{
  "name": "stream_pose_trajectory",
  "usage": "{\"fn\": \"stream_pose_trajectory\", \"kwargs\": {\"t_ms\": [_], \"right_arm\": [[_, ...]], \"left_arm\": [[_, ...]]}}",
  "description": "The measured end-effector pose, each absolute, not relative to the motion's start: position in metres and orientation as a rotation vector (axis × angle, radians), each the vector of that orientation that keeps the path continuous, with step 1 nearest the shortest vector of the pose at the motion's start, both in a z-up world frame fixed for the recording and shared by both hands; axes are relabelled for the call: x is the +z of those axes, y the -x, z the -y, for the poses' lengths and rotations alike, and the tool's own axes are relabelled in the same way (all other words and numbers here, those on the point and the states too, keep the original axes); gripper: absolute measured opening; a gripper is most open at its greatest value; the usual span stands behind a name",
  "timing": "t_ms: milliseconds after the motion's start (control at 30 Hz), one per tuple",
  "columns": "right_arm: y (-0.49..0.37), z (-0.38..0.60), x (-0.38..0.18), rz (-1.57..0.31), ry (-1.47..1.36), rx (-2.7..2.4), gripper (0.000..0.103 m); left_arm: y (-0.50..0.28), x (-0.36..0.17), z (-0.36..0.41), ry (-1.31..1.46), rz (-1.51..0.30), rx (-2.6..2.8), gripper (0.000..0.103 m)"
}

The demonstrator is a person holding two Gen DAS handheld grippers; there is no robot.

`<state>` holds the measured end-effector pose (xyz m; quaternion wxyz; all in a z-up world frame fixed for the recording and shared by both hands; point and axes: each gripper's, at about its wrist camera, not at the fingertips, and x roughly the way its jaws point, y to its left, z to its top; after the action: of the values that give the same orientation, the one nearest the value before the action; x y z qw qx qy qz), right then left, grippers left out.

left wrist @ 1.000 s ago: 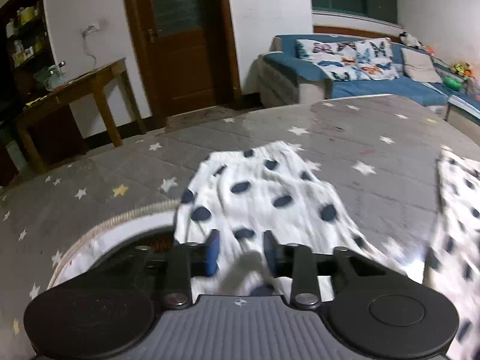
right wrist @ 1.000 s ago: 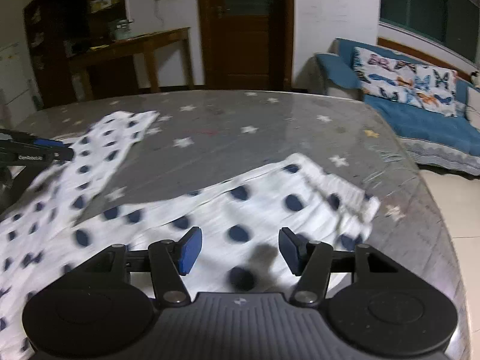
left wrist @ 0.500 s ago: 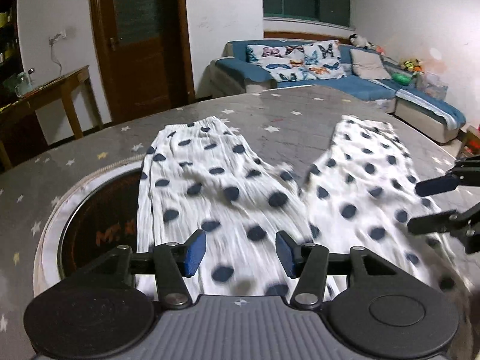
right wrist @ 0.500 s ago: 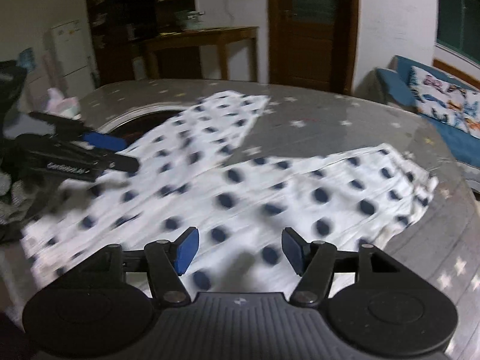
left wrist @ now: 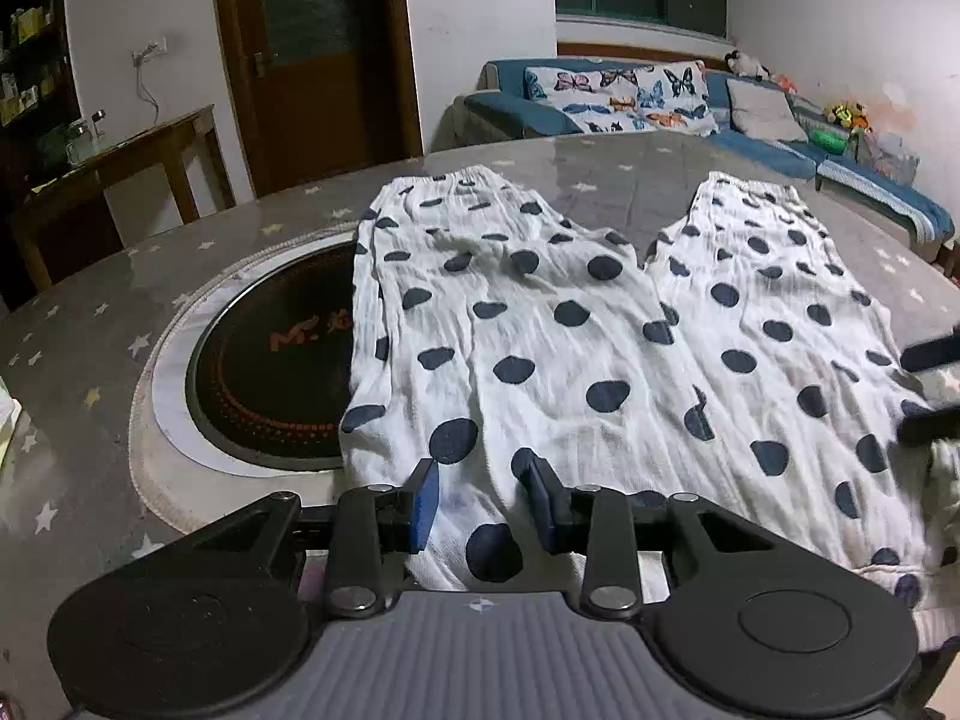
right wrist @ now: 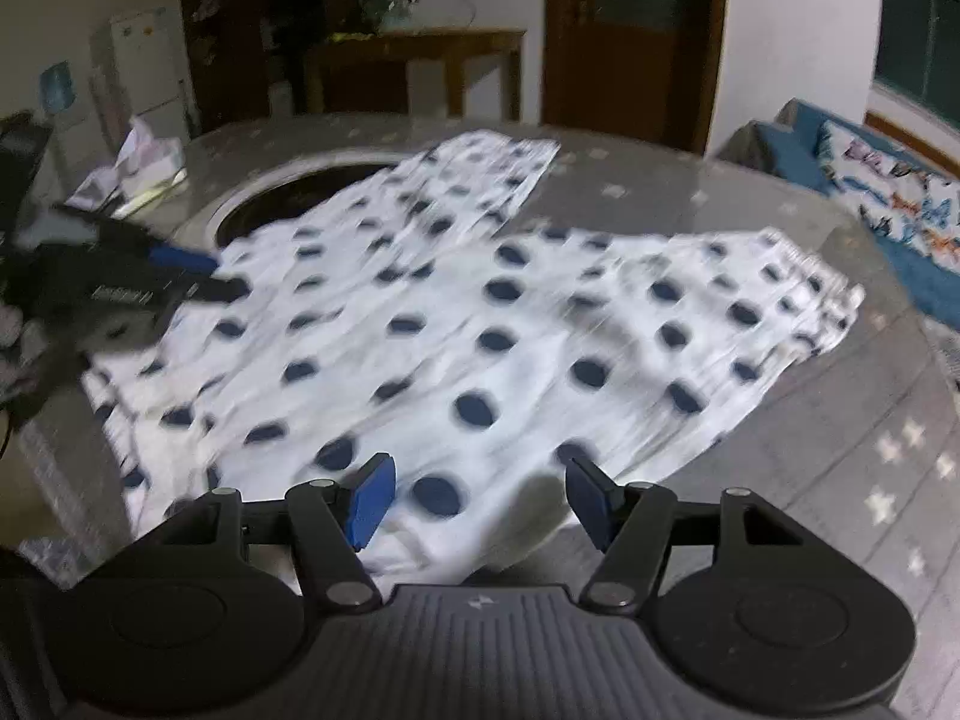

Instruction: Fold clothes

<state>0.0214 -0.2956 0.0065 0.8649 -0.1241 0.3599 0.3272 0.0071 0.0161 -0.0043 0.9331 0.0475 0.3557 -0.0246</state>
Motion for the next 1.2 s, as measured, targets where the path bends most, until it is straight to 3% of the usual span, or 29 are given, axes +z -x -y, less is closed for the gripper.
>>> {"fn": "stream_pose_trajectory", "kwargs": {"t_ms": [467,733,1200], "right_arm": [[-0.086,0.318,-0.004,-0.763,0.176,0.556,0.064],[-0.129,0.325,0.002,-0.725,0.159,0.494,0.064],[-0.192,0.345,-0.009,-0.760,0.139,0.365,0.064]], "left_arm": [[0.032,0.023,0.046,-0.163,-0.680,-0.369,0.036],[0.046,0.017,0.097,-0.206,-0.725,-0.617,0.048],[0.054,0.007,0.116,-0.271,-0.761,-0.685,0.049]]}}
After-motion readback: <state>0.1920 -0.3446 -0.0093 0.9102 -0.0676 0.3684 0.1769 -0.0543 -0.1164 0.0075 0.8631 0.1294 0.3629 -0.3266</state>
